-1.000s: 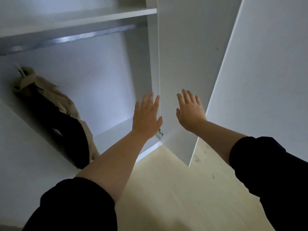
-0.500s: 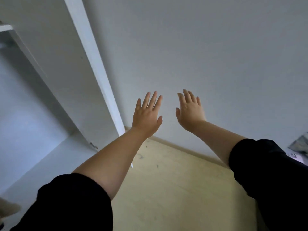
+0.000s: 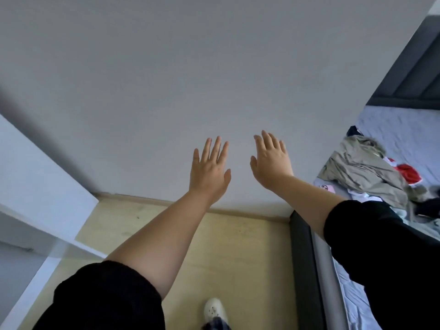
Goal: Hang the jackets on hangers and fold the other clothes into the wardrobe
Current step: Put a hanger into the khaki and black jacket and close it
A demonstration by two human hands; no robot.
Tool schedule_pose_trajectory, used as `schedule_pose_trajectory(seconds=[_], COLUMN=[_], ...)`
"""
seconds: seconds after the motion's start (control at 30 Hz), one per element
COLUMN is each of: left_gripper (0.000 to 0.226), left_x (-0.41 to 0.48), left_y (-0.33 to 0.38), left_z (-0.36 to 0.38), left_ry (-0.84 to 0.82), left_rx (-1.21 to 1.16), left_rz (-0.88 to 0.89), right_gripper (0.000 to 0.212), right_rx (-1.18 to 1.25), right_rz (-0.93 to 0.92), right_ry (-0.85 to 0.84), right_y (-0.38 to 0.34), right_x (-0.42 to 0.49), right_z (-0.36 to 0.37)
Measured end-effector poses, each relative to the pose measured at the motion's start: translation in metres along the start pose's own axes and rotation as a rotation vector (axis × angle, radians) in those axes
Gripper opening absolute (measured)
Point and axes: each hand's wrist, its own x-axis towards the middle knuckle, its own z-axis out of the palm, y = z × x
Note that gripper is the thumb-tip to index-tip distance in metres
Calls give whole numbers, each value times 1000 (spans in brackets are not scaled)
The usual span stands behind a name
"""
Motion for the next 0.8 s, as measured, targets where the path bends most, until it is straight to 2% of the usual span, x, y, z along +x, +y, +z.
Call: schedule_pose_trajectory(seconds=[0.33,0.5,0.63,0.8], left_gripper=[66,65,66,68], left_x=[162,215,242,265], left_y=[61,94,126,178], left_z=[66,90,120,174], left_ry=[-78,-91,-110,-69], left_rx=[15,-9,-17,-65], left_rz=[221,223,206,137], right_gripper=[59,62,67,68], right_rx=[-152,-179,-264,-431], right_rz=[149,183,63,-252], right_ry=[-28,-57,-52,128], right_y=[126,184,235,307], right_x=[89,115,133,145], right_z=[40,59,84,129])
